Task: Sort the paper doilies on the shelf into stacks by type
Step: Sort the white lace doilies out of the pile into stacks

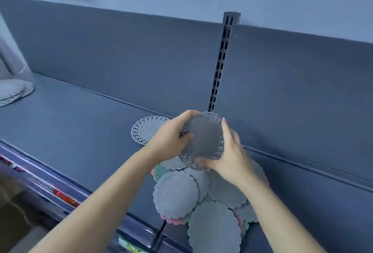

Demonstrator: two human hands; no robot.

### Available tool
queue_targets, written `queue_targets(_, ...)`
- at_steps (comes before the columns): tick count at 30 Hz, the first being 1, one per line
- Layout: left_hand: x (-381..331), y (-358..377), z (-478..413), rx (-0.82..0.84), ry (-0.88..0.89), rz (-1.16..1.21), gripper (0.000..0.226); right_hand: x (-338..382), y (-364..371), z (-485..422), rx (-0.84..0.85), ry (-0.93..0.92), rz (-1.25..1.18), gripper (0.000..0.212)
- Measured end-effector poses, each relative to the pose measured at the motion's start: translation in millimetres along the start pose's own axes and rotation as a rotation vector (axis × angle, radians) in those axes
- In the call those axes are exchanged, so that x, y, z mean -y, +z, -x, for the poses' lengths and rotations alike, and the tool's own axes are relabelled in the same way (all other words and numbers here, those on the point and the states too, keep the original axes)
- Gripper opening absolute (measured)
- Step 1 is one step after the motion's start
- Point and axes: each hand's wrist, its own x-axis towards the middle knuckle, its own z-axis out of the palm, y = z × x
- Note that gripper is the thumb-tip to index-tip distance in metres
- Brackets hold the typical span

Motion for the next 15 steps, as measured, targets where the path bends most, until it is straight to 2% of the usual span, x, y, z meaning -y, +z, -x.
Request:
queue_targets(2,-9.2,-17.1,19.6,-0.178,-0.043,0.236,0.046,11.0,-11.2,-6.2,-0.028,-0.042,-0.315,0.112)
queue_targets(4,-13.8,-35.4,42.6,-0.316,-0.121,0.449,0.046,30.0,-10.2,-10.2,0.018,-0.105,-0.472,0.094)
queue_targets(6,-13.6,-54.7,69.5,-0.431,-0.215,0.545,0.049,54.9,4.9,-6.8,0.104,-0.163,-0.589,0.087)
queue_targets(10,3.5,-104.7,132.7,-0.607,-0.376,0.454,0.05,119.5,54.4,11.4,0.226,-0.22,-0.64,0.085)
queue_targets(15,54.7,-187.5,219.0,-0.673,-0.589,0.28,0.041,206.4,137.9,34.3,0.416,-0.297,-0.644,0.075)
